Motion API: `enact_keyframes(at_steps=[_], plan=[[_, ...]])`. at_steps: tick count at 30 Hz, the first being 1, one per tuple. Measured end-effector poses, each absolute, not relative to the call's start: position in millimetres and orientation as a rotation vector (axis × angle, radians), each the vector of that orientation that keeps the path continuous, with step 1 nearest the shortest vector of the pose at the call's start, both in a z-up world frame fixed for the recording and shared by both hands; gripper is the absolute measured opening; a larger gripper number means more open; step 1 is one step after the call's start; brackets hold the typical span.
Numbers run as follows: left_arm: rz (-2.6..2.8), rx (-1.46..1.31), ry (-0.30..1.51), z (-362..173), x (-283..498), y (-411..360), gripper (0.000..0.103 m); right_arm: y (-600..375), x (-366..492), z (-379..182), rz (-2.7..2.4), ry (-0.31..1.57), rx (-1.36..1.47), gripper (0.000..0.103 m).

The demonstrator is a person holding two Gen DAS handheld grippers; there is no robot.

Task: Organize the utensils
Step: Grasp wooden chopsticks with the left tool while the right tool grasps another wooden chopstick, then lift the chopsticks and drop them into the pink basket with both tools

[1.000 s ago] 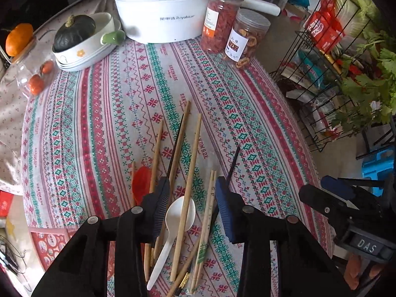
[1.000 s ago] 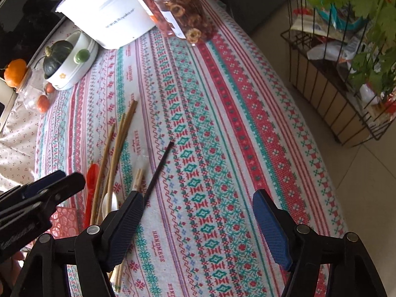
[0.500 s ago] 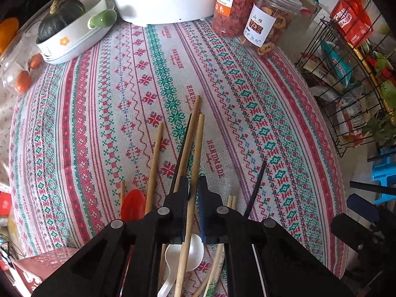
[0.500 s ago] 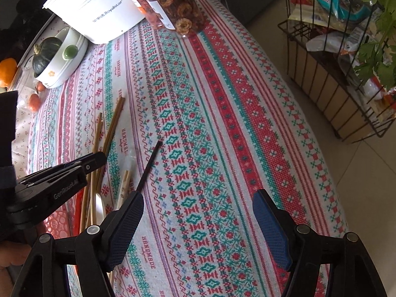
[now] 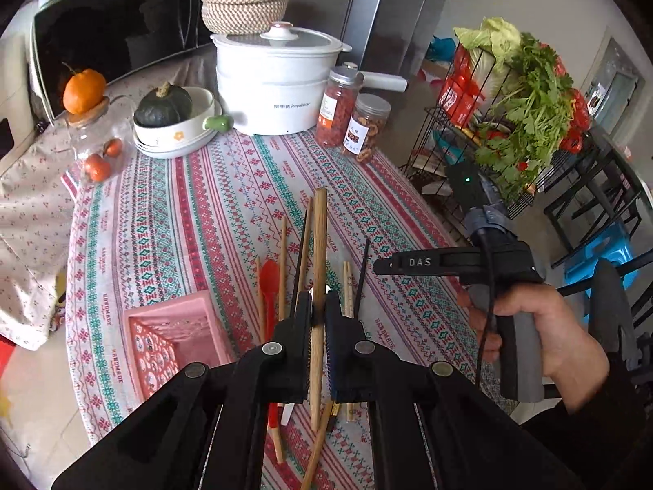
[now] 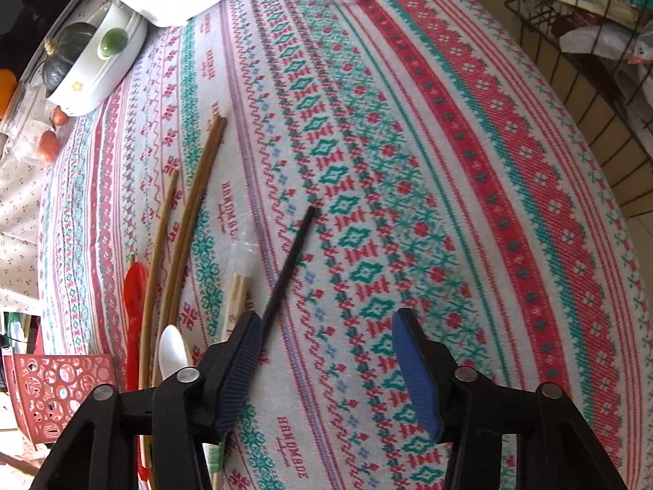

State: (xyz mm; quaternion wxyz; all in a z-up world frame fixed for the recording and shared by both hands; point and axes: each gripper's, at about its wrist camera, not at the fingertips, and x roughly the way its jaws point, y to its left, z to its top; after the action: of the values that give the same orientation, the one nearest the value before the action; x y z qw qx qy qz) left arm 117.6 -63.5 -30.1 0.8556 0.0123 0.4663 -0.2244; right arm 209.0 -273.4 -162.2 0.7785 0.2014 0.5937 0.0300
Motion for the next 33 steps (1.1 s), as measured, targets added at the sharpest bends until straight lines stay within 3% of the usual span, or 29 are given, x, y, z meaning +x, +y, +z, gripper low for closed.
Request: enact_keyframes(at_steps=[5, 10, 14, 20, 21, 26, 30, 31, 33], plan=[[-0.489, -0.04, 0.92, -9.4, 88.1, -23.6, 0.006, -243.7, 217.1, -168.1, 0.125, 1.293, 0.432, 0.034], [-0.488, -0.092, 0.876, -7.1, 72.0, 0.9, 0.006, -225.8, 223.4, -171.5, 0.101, 1.281, 0.354, 0.027], [-0.491, -0.088, 0.863, -5.4, 66.3, 5.2, 0.006, -211.0, 225.4, -175.3, 0.105, 1.293, 0.256, 0.007], [-0.478, -0.104, 0.853, -4.1, 62.6, 12.7, 0.006, -207.3, 226.1, -160.0, 0.097, 1.249, 0.247, 0.008], [-0.478, -0.105, 0.851, -4.0, 61.9, 13.4, 0.006, -210.2, 226.6, -161.9, 0.092, 1.258, 0.266, 0.016], [-0.477, -0.094, 0.853, -6.3, 60.8, 12.4, 0.006, -203.8, 230.6, -178.1, 0.068, 1.307, 0.246, 0.023], [-0.476, -0.085, 0.846, -5.4, 60.8, 10.6, 0.006, -172.6, 228.4, -177.9, 0.05, 1.289, 0.019, 0.033], [-0.472, -0.08, 0.843, -5.3, 61.0, 10.4, 0.006, -166.1, 227.3, -178.2, 0.045, 1.279, -0.027, 0.033], [-0.459, -0.075, 0.837, -5.3, 61.2, 11.1, 0.006, -165.9, 228.2, -178.7, 0.047, 1.276, 0.008, 0.021]])
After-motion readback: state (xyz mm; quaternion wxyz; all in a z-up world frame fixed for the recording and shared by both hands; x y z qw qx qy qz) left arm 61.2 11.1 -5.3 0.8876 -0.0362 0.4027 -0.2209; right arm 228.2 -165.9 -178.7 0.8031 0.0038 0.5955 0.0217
